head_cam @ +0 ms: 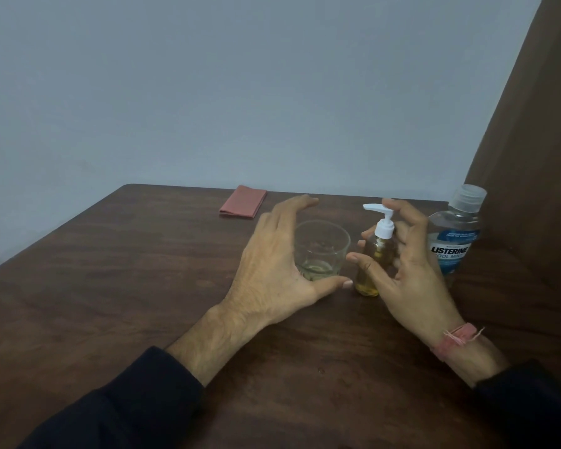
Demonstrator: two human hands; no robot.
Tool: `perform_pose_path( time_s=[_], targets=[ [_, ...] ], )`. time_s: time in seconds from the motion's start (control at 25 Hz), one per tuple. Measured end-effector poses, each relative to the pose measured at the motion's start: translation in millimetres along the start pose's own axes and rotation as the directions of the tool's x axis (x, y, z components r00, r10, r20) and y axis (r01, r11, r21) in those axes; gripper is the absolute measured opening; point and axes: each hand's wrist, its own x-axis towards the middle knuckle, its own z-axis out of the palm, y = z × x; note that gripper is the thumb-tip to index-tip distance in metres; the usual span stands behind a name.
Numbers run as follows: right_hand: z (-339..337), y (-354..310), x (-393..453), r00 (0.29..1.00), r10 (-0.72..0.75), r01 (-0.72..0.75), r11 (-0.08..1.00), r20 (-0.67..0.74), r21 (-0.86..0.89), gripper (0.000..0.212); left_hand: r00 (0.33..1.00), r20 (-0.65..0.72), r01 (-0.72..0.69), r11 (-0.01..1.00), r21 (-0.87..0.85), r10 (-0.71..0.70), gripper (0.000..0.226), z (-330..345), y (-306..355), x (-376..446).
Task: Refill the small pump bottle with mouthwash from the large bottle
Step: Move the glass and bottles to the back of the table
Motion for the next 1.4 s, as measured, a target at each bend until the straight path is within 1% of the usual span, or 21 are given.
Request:
perform_pose_path(
  time_s=[0.08, 0.16, 0.2, 0.24, 0.32, 0.44, 0.52, 0.6, 0.72, 0.84, 0.92, 1.12, 1.4],
  targets=[
    [-4, -1, -1, 1.000, 0.008, -0.007, 0.998, 0.007, -0.061, 0.092, 0.982, -0.093, -0.154, 0.984, 0.088, 0.162, 0.084, -12, 0, -2],
    [-6, -2, -2, 1.000, 0.001, -0.001, 0.993, 0.001, -0.122, 0.094, 0.944, -0.148, -0.265, 0.944, 0.197, 0.295, 0.050, -19, -3, -7],
    [-7, -3, -2, 1.000, -0.004, 0.004, 0.990, -0.003, -0.142, 0.095, 0.930, -0.146, -0.296, 0.924, 0.242, 0.336, 0.041, -20, -5, -11],
    [-7, -4, -2, 1.000, -0.009, 0.008, 0.988, -0.006, -0.151, 0.097, 0.922, -0.137, -0.315, 0.909, 0.273, 0.361, 0.035, -20, -6, -14],
    [-9, -6, -2, 1.000, -0.013, 0.011, 0.988, -0.012, -0.151, 0.099, 0.919, -0.128, -0.323, 0.899, 0.297, 0.373, 0.032, -17, -7, -16],
    [-8, -9, -2, 0.999, -0.027, 0.024, 0.986, -0.018, -0.163, 0.103, 0.928, -0.150, -0.283, 0.906, 0.315, 0.342, 0.031, -10, -7, -7],
    [-8, -10, -2, 0.999, -0.032, 0.029, 0.984, -0.014, -0.176, 0.107, 0.944, -0.153, -0.232, 0.920, 0.317, 0.291, 0.031, -2, -7, 7],
    [-8, -10, -1, 0.999, -0.032, 0.030, 0.981, -0.009, -0.190, 0.108, 0.966, -0.127, -0.171, 0.927, 0.333, 0.224, 0.029, 8, -6, 26],
    [-7, -7, 0, 0.999, -0.040, 0.037, 0.982, -0.011, -0.184, 0.107, 0.982, -0.089, -0.117, 0.914, 0.388, 0.164, 0.015, 21, -6, 63],
    [-4, -3, 1, 0.999, -0.039, 0.034, 0.977, -0.020, -0.209, 0.108, 0.996, -0.011, -0.078, 0.876, 0.475, 0.094, 0.024, 32, -12, 99],
    [-2, -1, 2, 0.999, -0.038, 0.030, 0.975, -0.031, -0.221, 0.110, 0.999, 0.031, -0.051, 0.855, 0.517, 0.040, 0.026, 38, -18, 118],
    [1, 2, 2, 0.998, -0.032, 0.020, 0.973, -0.049, -0.231, 0.109, 0.998, 0.041, 0.010, 0.809, 0.587, -0.043, 0.031, 51, -31, 152],
    [2, 2, -1, 0.998, -0.029, 0.014, 0.972, -0.062, -0.234, 0.105, 0.996, 0.048, 0.035, 0.795, 0.606, -0.080, 0.030, 66, -42, 179]
  ],
)
